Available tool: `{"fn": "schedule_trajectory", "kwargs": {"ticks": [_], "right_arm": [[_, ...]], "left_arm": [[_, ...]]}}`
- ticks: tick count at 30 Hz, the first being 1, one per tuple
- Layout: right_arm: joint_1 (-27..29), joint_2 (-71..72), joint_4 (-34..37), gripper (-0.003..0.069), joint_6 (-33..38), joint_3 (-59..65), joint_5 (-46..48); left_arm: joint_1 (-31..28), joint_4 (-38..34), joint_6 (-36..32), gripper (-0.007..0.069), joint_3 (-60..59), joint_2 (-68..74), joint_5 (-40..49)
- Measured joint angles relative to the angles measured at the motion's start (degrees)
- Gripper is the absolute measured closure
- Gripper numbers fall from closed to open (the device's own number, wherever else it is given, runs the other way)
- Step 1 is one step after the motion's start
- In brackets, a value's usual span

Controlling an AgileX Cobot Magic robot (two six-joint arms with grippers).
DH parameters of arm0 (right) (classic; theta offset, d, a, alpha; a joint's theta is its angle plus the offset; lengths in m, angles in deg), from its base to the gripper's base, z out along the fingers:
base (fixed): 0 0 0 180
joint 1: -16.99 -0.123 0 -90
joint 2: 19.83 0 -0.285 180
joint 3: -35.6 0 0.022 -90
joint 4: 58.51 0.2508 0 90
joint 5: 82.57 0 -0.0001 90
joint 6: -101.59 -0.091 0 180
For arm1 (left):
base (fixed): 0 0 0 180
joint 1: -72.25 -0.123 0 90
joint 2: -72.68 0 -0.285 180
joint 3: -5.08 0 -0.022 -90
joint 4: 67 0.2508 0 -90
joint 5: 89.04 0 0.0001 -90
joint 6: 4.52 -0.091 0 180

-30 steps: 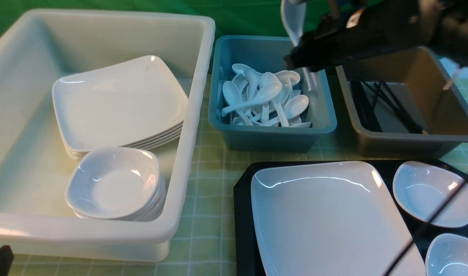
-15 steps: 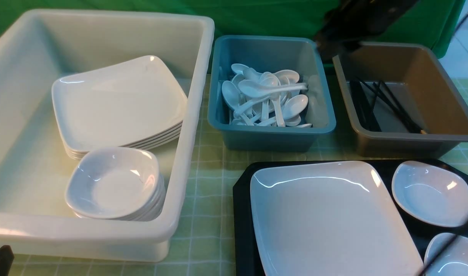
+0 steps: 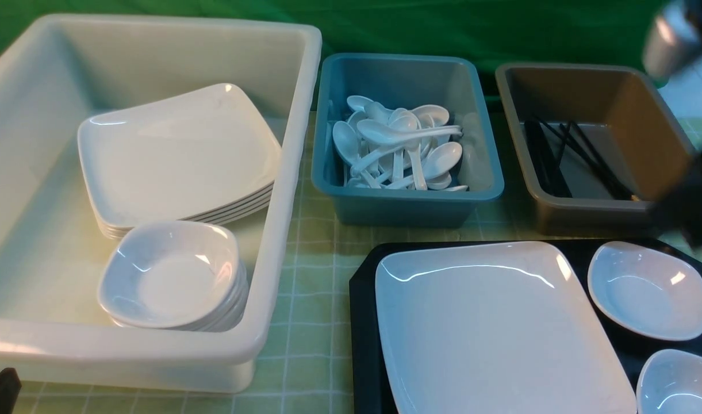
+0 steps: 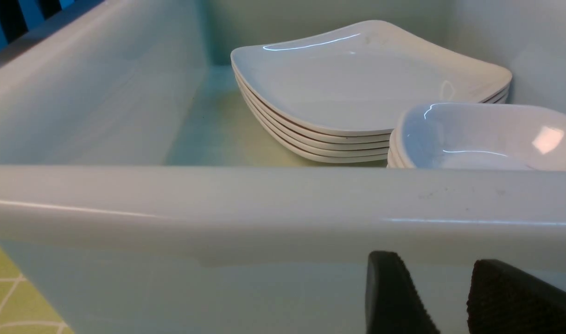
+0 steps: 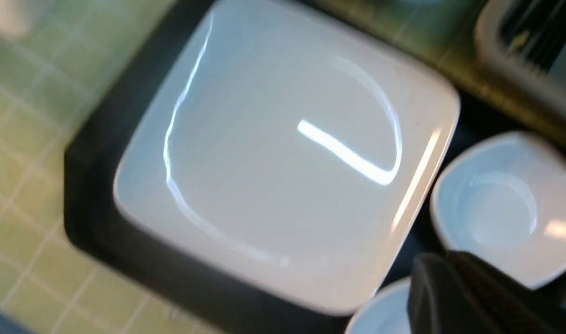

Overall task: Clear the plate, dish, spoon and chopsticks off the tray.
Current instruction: Use the right arm to grab a small plate from the dinner plate

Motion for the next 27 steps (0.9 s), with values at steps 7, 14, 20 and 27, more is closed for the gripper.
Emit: {"fn": "schedule_trajectory", "kwargs": {"ticks": [7,14,20,27], "right_arm": [[0.0,14.23,-3.81,0.0629,-9.88,22.29,-2.7],[0.0,13.03,-4.2,0.051,-5.68,36.4,-12.46],[0.0,3.73,-6.06,0.0279,0.39,38.55,-21.65],[0.0,-8.31,-10.19,0.0303,-0.52,38.55,-28.33]], "left_arm": [[0.0,0.0,0.05,0.0392,0.0,0.0,0.0],[0.0,0.0,0.07,0.0392,0.0,0.0,0.0],[0.0,0.0,0.07,0.0392,0.0,0.0,0.0],[0.0,0.0,0.07,0.0392,0.0,0.0,0.0]]}}
